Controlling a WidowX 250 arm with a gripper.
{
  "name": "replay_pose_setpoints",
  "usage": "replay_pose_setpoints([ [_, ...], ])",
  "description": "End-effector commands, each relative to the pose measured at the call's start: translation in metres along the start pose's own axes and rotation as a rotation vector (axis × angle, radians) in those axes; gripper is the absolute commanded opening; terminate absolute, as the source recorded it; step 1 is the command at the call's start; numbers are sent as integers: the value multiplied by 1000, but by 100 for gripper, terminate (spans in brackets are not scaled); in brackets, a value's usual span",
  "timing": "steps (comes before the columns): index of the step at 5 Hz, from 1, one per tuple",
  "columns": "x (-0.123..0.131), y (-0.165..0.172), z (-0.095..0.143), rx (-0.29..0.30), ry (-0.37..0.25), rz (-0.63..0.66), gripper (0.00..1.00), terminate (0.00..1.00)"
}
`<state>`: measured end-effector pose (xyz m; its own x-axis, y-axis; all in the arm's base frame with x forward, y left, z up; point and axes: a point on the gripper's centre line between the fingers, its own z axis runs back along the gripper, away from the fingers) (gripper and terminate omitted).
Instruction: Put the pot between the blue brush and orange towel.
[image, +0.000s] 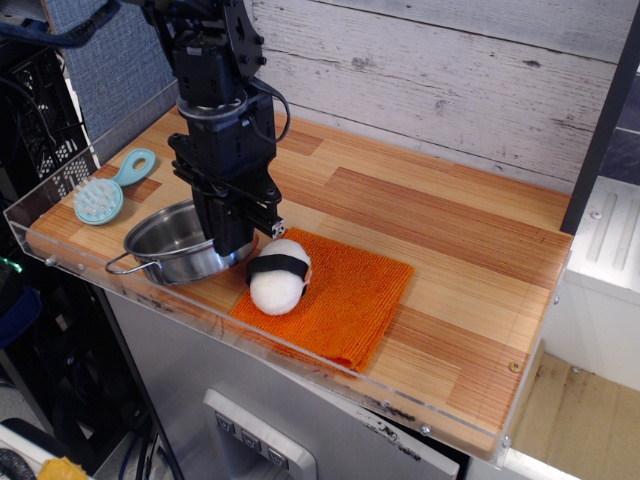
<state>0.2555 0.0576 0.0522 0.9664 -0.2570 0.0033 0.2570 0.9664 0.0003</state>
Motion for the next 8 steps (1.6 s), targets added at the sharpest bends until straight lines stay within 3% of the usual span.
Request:
replay_pose_setpoints([
  [1, 0, 50, 0, -4, 25, 137, 0, 0],
  [5, -1, 30, 2, 9, 15, 67, 0, 0],
  [6, -2, 35, 1, 6, 25, 89, 100, 0],
  [8, -1, 33, 11, -16, 21, 71, 100, 0],
])
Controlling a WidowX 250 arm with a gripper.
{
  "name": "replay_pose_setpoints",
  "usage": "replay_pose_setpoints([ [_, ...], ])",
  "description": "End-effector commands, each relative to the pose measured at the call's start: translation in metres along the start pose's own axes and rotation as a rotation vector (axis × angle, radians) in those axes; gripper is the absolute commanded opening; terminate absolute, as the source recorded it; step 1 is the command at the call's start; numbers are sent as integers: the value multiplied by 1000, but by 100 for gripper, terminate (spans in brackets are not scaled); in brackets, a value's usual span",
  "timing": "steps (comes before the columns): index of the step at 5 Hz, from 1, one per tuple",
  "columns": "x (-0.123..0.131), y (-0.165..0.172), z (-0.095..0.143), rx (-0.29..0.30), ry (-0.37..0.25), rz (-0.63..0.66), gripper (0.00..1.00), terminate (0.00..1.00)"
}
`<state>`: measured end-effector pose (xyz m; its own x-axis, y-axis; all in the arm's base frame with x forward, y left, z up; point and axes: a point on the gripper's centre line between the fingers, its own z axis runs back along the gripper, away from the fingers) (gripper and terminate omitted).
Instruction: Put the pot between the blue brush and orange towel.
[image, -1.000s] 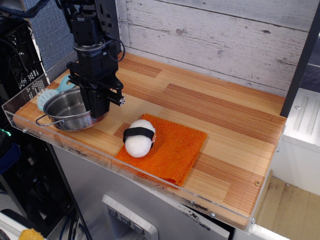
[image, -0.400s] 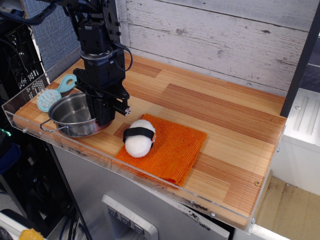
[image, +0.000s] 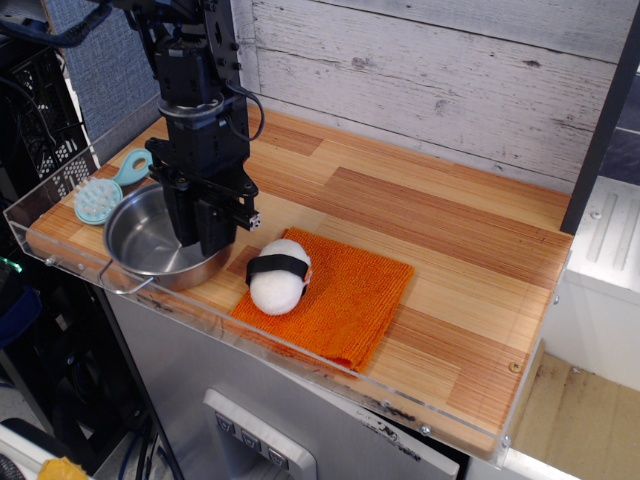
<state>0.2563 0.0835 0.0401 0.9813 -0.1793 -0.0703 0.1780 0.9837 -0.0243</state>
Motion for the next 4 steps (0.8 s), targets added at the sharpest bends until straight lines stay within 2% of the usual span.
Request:
replay_pose_setpoints([
  [1, 1, 3, 38, -7, -73, -20, 100, 0],
  [2, -6, 3, 66, -27, -123, -21, 100, 0],
  [4, -17, -1, 107, -18, -201, 24, 100, 0],
])
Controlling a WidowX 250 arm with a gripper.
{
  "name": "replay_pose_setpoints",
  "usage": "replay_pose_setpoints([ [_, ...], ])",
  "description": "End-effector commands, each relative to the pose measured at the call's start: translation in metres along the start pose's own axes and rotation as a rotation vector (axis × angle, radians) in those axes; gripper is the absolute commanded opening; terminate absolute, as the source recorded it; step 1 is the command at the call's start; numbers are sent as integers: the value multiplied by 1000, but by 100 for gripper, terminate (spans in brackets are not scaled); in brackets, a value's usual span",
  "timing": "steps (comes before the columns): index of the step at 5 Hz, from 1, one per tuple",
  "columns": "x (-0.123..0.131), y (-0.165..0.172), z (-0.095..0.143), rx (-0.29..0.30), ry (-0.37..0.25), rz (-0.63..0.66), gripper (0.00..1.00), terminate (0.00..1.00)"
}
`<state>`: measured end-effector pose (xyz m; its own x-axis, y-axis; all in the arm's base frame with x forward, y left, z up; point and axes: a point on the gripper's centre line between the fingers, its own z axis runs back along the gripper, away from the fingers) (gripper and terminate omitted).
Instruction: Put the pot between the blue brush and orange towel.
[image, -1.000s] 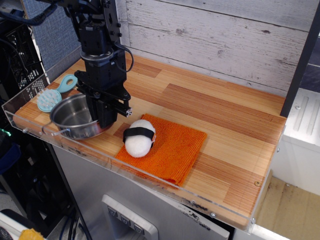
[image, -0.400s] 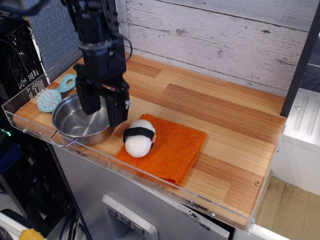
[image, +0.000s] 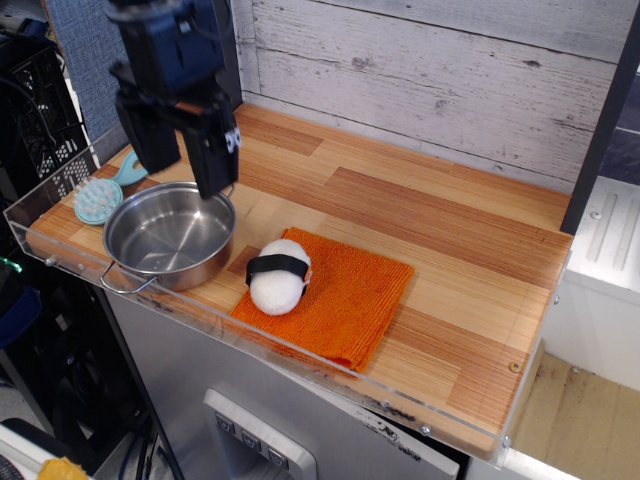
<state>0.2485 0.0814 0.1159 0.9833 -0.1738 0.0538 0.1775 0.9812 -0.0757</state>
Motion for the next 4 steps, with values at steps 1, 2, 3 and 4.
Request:
replay_pose_setpoints([
  [1, -1, 0, 41, 40, -87, 43, 100, 0],
  [2, -2, 3, 46, 96, -69, 58, 100, 0],
  [3, -2, 3, 46, 96, -69, 58, 100, 0],
  [4, -2, 3, 46, 96, -69, 58, 100, 100],
])
